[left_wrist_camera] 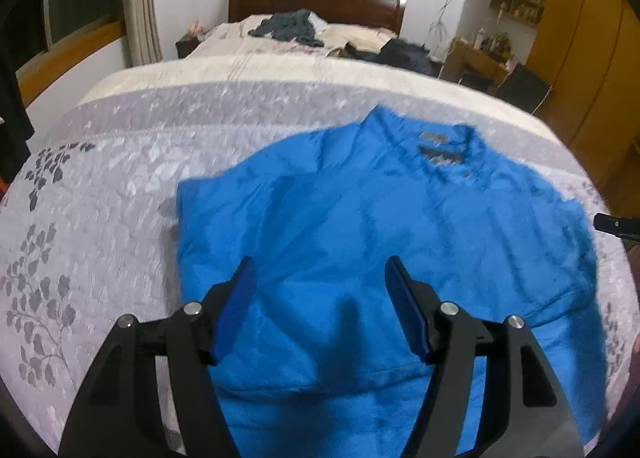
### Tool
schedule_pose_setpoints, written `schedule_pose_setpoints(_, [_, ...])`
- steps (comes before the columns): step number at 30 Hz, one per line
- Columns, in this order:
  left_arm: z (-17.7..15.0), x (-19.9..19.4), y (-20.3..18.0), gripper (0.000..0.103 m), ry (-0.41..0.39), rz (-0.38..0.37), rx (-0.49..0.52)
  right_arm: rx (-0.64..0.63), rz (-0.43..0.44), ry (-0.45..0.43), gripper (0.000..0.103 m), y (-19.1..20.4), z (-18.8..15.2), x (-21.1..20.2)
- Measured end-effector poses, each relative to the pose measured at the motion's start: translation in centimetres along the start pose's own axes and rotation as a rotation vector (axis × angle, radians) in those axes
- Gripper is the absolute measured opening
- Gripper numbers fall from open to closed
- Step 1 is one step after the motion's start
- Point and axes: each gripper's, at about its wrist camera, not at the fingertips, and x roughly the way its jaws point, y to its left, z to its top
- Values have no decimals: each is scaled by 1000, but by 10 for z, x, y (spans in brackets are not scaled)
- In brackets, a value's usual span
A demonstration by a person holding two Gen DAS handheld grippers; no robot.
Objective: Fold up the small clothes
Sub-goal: 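Lay the cuff flat on the jacket front and open the right gripper, then move both open grippers to the white-banded hem of the blue jacket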
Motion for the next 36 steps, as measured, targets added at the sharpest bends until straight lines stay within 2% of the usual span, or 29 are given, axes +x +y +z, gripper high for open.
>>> schedule_pose_setpoints(4, [6, 0, -27, 67, -4, -30, 44, -76, 99, 64, 28, 43, -3, 13])
schedule_pose_setpoints(8, [2, 12, -49, 67, 24, -41, 90, -124, 76, 128, 28, 66, -9, 44])
schedule_pose_setpoints(13, [-10, 29, -48, 69, 68, -20, 96, -120, 12, 149, 26, 56, -17, 58])
schedule_pose_setpoints(18, [-15, 36, -45, 69, 74, -18, 100, -91, 36, 167, 22, 38, -25, 61])
schedule_pose_setpoints(26, [-21, 42, -43, 69, 80, -25, 109, -73, 78, 175, 22, 27, -33, 68])
schedule_pose_setpoints(36, [-26, 44, -43, 69, 69, -25, 107, -82, 75, 153, 22, 27, -37, 72])
